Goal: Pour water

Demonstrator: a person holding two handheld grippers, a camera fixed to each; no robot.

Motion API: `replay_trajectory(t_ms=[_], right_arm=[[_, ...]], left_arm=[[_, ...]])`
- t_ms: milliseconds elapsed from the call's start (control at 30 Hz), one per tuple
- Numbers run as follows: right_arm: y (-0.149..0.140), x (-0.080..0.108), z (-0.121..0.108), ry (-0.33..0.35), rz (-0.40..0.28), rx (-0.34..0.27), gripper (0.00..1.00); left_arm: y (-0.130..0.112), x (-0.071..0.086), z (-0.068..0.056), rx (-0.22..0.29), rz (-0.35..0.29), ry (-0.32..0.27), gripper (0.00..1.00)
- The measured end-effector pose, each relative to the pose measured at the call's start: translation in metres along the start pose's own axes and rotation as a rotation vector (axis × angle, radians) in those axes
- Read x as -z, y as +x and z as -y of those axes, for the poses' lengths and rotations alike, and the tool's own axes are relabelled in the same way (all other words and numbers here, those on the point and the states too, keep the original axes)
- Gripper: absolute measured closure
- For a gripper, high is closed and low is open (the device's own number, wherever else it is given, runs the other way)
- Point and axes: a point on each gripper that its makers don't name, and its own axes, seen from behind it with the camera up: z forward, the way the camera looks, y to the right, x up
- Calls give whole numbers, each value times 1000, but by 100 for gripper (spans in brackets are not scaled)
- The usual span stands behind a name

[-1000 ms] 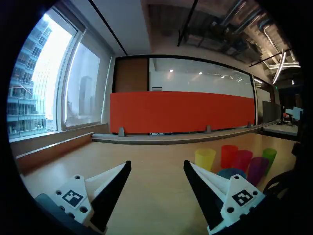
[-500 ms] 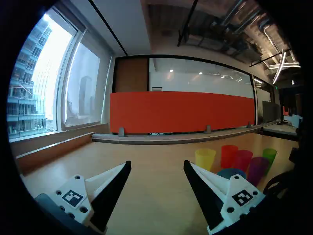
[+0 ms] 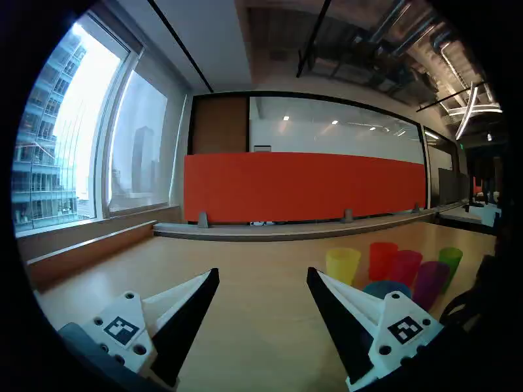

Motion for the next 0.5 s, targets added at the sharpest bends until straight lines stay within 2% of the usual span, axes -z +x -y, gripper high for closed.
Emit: replay_trajectory(t_ms=[500], right_arm=[[-22,-3,-10,-18,43,37,1]], left_arm=[[0,0,0,0,0,0,0]])
